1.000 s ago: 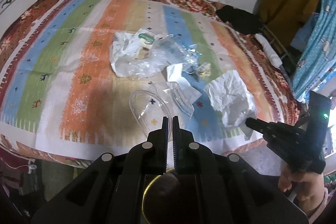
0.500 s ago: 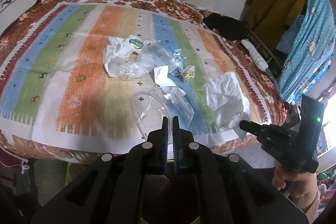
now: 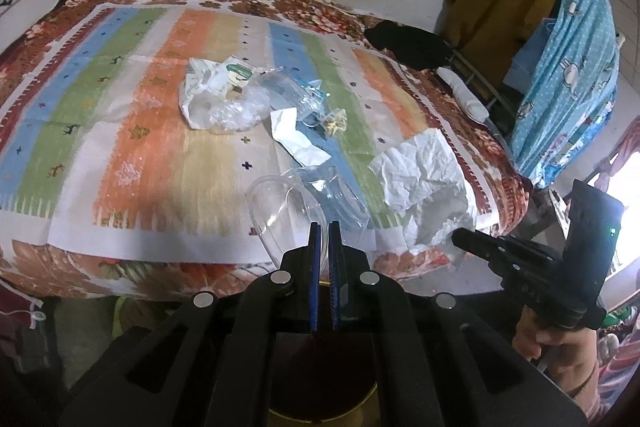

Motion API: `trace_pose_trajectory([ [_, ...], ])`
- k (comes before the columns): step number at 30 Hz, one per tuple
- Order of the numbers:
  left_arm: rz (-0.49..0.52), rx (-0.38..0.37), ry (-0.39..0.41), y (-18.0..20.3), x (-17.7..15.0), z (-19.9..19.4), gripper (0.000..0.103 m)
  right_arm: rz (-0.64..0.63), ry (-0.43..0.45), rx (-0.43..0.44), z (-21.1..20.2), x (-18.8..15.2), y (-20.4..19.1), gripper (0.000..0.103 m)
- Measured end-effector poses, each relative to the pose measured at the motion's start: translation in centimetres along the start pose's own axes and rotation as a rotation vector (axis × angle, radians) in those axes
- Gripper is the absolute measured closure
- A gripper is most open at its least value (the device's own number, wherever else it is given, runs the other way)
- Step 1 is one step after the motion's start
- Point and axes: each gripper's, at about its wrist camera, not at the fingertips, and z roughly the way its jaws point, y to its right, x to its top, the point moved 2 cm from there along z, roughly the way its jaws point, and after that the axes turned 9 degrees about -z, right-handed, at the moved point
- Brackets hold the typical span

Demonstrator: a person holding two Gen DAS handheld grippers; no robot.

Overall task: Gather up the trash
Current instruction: 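Lift the white tissue with the right gripper while the left gripper grasps the clear cup, then carry both items over the bin and open both grippers to drop them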

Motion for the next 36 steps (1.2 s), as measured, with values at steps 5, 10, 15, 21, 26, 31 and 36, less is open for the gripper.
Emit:
trace_pose_trajectory([
  [5,-0.008,-0.022,0.002,-0.4,-1.4,-0.8,0.100,0.005,0.016,-0.009,-0.9,-1.1,-0.3,0.100],
  [10,-0.010,-0.042,0.003,-0.6,-2.7,-1.4,0.100,0.000,0.025,0.003,-1.5,-2.3,-1.4,0.100],
  [15,0.007,-0.049,0.010,-0.5,-3.9,-2.0,0.100,-0.014,0.015,0.004,-1.8,-3.9,-2.7,0.100],
  [21,-0.005,-0.087,-0.010,-1.0,-5.8,-2.6,0.100,0.024,-0.029,-0.034,-2.0,-6.4,-3.3,0.100],
  [26,0.017,-0.065,-0.029,-1.0,-8.1,-2.6,0.100,0.047,-0.076,-0.034,-1.9,-8.2,-3.9,0.100],
  [31,0.036,-0.060,-0.057,-0.9,-10.7,-2.6,0.100,0.050,-0.121,-0.029,-1.5,-9.9,-4.9,0.100],
  [36,0.031,-0.071,-0.082,-1.0,-12.3,-2.5,0.100,0.062,-0.179,0.003,-0.8,-11.6,-5.8,0.100],
])
